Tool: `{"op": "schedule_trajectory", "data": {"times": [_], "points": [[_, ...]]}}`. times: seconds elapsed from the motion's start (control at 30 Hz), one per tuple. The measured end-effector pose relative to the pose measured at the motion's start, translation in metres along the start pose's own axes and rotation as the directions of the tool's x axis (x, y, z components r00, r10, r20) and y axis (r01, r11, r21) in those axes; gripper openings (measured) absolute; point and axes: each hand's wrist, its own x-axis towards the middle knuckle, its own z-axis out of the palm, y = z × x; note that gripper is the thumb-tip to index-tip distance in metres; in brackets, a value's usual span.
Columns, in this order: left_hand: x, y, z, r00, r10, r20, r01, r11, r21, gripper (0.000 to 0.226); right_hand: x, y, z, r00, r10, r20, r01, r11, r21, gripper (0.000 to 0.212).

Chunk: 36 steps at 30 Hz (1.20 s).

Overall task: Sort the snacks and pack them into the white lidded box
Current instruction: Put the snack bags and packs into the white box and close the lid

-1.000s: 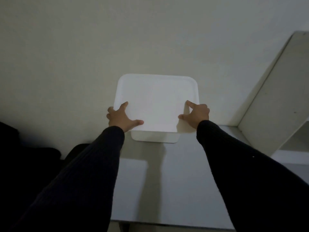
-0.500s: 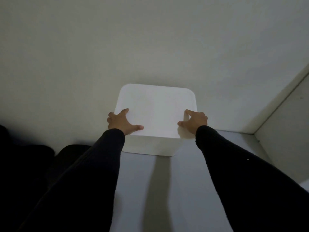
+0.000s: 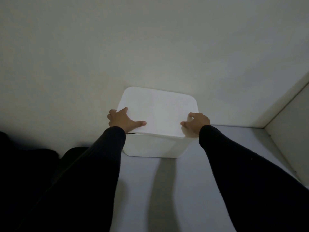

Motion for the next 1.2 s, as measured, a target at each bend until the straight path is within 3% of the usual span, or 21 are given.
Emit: {"op": "schedule_trajectory", "data": {"times": [0.2,0.4,0.57,1.2], "points": [[0.005,-0.005,0.000,0.999,0.029,-0.029,-0.028,0.999,0.015,0.110,0.001,-0.004,0.000,1.000,-0.008,-0.028,0.008,1.000,-0.018,0.054],[0.010,-0.017,0.000,0.999,0.020,0.027,-0.023,0.996,0.089,0.110,0.002,-0.009,0.004,1.000,0.005,-0.016,-0.006,0.999,-0.045,0.050],[0.013,-0.020,-0.001,0.999,0.032,0.040,-0.037,0.992,0.122,0.123,0.004,-0.012,0.003,1.000,0.012,-0.013,-0.013,0.999,-0.052,0.053],[-0.014,-0.028,0.007,1.000,-0.016,0.016,0.016,1.000,0.011,0.110,0.008,-0.015,0.006,1.000,0.004,-0.020,-0.006,0.990,-0.137,0.049]]}}
